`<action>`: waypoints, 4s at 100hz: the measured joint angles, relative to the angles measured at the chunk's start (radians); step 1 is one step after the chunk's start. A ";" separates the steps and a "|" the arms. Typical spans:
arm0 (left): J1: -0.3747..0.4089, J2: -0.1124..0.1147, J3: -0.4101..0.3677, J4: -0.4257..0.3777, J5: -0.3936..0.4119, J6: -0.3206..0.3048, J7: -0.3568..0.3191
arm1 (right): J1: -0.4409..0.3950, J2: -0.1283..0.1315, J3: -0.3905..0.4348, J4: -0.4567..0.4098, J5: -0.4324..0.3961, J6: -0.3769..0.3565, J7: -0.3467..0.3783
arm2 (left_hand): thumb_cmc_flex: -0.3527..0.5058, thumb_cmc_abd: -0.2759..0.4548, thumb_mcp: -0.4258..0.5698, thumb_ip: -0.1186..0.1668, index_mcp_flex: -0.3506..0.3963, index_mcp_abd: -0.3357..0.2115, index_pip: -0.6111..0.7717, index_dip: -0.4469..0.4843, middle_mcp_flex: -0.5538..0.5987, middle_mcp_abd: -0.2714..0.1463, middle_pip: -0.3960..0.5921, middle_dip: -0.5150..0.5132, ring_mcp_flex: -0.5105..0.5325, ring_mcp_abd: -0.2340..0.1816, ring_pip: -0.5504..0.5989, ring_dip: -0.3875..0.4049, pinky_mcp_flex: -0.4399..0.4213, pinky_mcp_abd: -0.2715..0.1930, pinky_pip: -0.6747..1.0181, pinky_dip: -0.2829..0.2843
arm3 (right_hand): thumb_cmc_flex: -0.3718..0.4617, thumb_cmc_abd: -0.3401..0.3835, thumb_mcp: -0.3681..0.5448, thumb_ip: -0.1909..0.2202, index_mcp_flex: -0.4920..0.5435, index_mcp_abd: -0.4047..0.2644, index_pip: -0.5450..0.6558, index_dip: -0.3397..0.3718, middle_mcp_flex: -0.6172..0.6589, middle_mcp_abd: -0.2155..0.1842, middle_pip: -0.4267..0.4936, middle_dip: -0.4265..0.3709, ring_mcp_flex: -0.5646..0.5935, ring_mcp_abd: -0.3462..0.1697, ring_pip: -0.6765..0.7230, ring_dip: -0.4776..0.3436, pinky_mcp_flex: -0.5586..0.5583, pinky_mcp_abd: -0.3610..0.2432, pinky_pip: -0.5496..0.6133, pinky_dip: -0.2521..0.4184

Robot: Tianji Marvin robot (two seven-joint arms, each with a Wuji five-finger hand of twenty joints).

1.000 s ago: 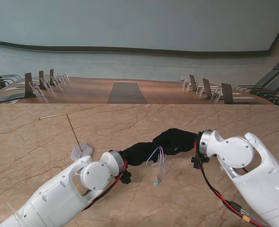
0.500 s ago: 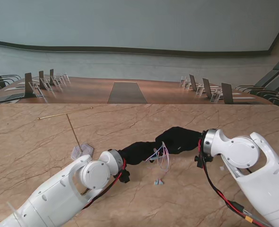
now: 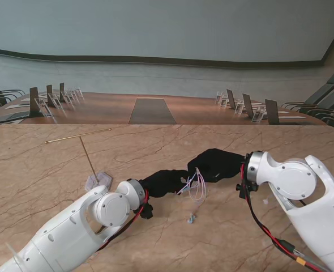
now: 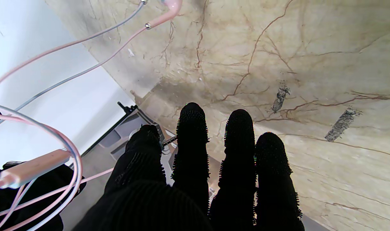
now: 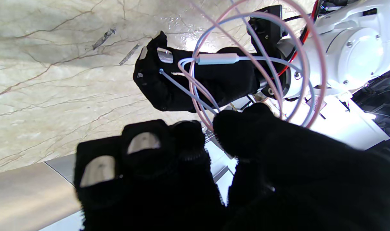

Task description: Take the wired earphone off the rack, coil the cable and place them on the table

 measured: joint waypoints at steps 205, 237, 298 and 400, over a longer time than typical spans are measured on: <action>0.061 0.021 -0.036 -0.040 -0.008 -0.025 -0.014 | 0.018 0.007 0.004 -0.026 0.015 0.022 0.022 | -0.375 -0.089 0.023 0.000 -0.201 0.155 -0.445 -0.511 -0.348 0.014 -0.242 -0.349 -0.235 -0.089 -0.258 -0.115 -0.165 -0.027 -0.232 -0.027 | 0.000 0.000 0.000 0.000 0.001 0.000 0.000 0.000 0.000 0.001 0.000 0.000 0.000 0.000 0.000 0.000 0.000 0.000 0.000 0.000; 0.048 0.015 -0.012 -0.043 -0.047 -0.035 -0.010 | 0.030 0.003 -0.021 -0.012 0.016 0.040 0.016 | -0.367 -0.092 0.058 0.000 -0.186 0.126 -0.445 -0.511 -0.347 0.015 -0.243 -0.360 -0.235 -0.089 -0.258 -0.115 -0.165 -0.027 -0.252 -0.027 | 0.000 0.000 0.000 0.000 0.001 0.000 0.000 0.000 0.000 0.001 0.000 0.000 0.000 0.000 0.000 0.000 0.000 0.000 0.000 0.000; 0.033 -0.008 -0.003 -0.040 -0.067 -0.057 0.042 | 0.025 0.003 -0.027 -0.014 0.023 0.054 0.020 | 0.001 -0.046 0.024 0.001 -0.069 0.038 0.006 -0.222 -0.171 0.027 -0.109 -0.123 -0.108 -0.045 -0.120 -0.086 -0.112 -0.006 -0.177 -0.027 | 0.000 0.000 0.000 0.000 0.001 0.000 0.000 -0.003 0.000 0.001 0.000 0.000 0.000 0.000 0.000 0.000 0.000 0.000 0.000 0.000; 0.022 -0.001 -0.011 -0.031 -0.025 -0.033 0.009 | 0.019 0.003 0.004 -0.021 0.033 0.012 0.023 | 0.001 -0.071 0.137 -0.013 -0.003 0.037 0.062 -0.067 -0.011 0.026 -0.046 -0.094 0.029 -0.024 -0.055 -0.064 -0.014 0.020 -0.078 -0.049 | 0.000 0.000 0.000 0.000 0.001 0.000 0.000 -0.004 0.000 0.001 0.000 0.000 0.000 0.001 0.000 -0.001 0.000 0.000 0.000 0.000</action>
